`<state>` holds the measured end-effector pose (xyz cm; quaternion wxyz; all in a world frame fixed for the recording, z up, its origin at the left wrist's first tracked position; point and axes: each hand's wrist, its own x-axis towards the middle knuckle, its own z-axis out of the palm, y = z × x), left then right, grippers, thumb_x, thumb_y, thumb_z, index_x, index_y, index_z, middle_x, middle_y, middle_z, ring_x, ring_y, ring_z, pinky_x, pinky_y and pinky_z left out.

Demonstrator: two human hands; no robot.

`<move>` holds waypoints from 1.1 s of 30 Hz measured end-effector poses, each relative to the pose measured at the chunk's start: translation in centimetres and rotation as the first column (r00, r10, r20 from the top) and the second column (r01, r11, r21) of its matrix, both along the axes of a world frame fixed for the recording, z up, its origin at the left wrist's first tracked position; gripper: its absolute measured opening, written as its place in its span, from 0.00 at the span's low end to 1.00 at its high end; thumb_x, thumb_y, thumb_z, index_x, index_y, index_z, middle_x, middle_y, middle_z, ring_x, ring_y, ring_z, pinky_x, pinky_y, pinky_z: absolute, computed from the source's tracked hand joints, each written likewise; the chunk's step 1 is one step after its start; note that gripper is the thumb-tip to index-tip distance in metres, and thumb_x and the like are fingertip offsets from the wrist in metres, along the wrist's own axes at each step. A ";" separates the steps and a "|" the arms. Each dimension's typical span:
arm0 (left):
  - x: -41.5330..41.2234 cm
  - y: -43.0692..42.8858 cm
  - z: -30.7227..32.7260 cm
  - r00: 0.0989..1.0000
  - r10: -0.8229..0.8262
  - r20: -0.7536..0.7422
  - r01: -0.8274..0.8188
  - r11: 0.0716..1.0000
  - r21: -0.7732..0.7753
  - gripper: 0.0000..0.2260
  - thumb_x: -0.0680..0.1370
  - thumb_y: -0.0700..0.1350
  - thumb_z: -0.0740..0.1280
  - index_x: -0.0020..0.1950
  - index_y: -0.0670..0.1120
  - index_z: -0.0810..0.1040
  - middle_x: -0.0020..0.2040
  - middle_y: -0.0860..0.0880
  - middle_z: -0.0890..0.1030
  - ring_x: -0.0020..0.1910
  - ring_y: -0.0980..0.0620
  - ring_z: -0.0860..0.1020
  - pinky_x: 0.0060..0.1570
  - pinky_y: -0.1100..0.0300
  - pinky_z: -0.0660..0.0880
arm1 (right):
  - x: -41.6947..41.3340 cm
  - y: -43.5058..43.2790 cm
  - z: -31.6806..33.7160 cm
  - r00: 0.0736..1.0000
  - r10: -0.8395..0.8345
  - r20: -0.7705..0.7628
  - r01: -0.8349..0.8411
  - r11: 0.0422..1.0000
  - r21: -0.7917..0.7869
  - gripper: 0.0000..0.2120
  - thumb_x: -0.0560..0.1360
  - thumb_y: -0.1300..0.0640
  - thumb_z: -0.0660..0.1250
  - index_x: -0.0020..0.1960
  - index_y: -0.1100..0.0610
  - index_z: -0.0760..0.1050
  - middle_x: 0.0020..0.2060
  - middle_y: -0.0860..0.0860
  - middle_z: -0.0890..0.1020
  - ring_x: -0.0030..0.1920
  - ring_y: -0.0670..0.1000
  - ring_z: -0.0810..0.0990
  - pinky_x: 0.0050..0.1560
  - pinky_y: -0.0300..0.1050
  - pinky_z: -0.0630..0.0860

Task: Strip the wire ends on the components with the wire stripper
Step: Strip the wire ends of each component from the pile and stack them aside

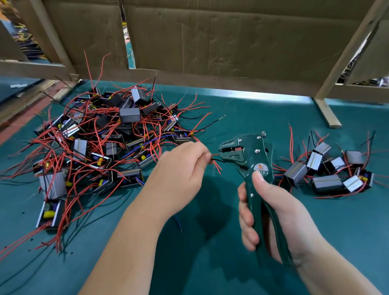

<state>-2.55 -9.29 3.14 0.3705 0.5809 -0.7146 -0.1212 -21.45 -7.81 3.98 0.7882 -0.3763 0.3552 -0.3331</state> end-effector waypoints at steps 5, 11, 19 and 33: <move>0.3 -0.2 -0.3 0.996 -0.002 -0.090 0.003 1.000 0.011 0.07 0.80 0.46 0.61 0.44 0.51 0.76 0.35 0.62 0.75 0.39 0.67 0.72 0.39 0.74 0.64 | -0.6 -0.9 0.1 0.964 0.002 0.267 0.000 1.000 -0.004 0.22 0.61 0.45 0.78 0.45 0.60 0.80 0.33 0.59 0.76 0.29 0.58 0.76 0.32 0.53 0.77; 0.3 -0.2 0.5 0.886 0.059 -0.461 -0.067 0.998 -0.002 0.09 0.78 0.51 0.63 0.41 0.51 0.77 0.34 0.41 0.76 0.31 0.48 0.70 0.33 0.58 0.68 | -2.3 -1.8 0.0 0.961 -0.132 0.245 0.111 0.989 0.096 0.23 0.59 0.53 0.71 0.50 0.65 0.80 0.38 0.62 0.77 0.35 0.62 0.78 0.37 0.59 0.79; -0.4 0.1 0.6 0.877 -0.023 -0.480 0.003 0.999 -0.043 0.07 0.78 0.48 0.65 0.41 0.49 0.77 0.30 0.56 0.71 0.29 0.60 0.66 0.31 0.70 0.64 | -1.1 -0.4 -0.1 0.908 0.277 0.315 -0.287 0.958 -0.016 0.25 0.67 0.52 0.74 0.59 0.66 0.77 0.42 0.64 0.79 0.38 0.64 0.79 0.44 0.61 0.77; -0.8 0.3 1.0 0.941 -0.050 -0.334 0.001 0.989 -0.146 0.08 0.79 0.45 0.64 0.41 0.46 0.76 0.33 0.54 0.73 0.33 0.59 0.69 0.36 0.67 0.66 | -0.9 0.0 0.3 0.948 0.246 0.201 -0.240 0.969 -0.053 0.23 0.63 0.51 0.78 0.51 0.64 0.79 0.35 0.63 0.78 0.32 0.62 0.78 0.37 0.58 0.77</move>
